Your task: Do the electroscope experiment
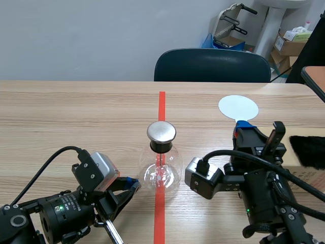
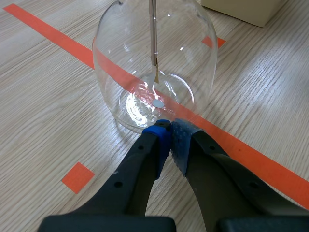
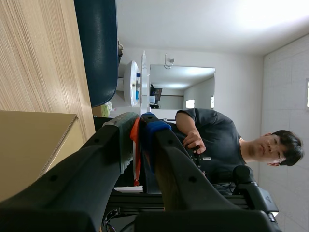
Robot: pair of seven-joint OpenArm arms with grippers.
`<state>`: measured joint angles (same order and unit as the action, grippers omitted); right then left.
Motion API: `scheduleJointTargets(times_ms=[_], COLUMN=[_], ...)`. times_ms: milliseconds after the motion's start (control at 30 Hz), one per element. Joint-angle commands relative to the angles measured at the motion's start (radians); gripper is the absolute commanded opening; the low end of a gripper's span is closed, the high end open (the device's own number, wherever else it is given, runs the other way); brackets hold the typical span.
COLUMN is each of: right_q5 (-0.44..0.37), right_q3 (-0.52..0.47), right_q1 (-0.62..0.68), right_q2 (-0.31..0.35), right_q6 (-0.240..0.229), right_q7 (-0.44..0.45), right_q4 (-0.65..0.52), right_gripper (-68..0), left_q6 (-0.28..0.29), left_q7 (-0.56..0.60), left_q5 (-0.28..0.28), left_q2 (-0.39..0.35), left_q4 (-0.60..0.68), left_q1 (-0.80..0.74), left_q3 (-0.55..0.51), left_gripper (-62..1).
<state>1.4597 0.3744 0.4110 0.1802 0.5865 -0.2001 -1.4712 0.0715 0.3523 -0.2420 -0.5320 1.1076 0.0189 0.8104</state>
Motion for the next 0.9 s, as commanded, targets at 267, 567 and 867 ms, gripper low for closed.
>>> scheduleJointTargets(times_ms=[267,567,867], right_q5=[0.001,0.001,0.001], right_q3=[-0.003,-0.003,-0.003], right_q1=[-0.007,-0.007,-0.007], right_q2=[0.011,0.011,0.011], right_q6=[0.011,0.011,0.011], right_q7=[0.151,0.405,0.579], right_q4=[-0.026,-0.026,-0.026], right_gripper=[-66.6,-66.6,-66.6], left_q6=[-0.002,-0.002,-0.002], left_q7=[0.018,0.018,0.025], left_q5=[0.000,0.000,0.000], left_q2=[0.005,0.005,0.005], left_q4=[0.020,0.020,0.020], left_q1=[-0.002,-0.002,-0.002], left_q3=[-0.004,-0.004,-0.004], left_gripper=[-58.2,-58.2,-58.2])
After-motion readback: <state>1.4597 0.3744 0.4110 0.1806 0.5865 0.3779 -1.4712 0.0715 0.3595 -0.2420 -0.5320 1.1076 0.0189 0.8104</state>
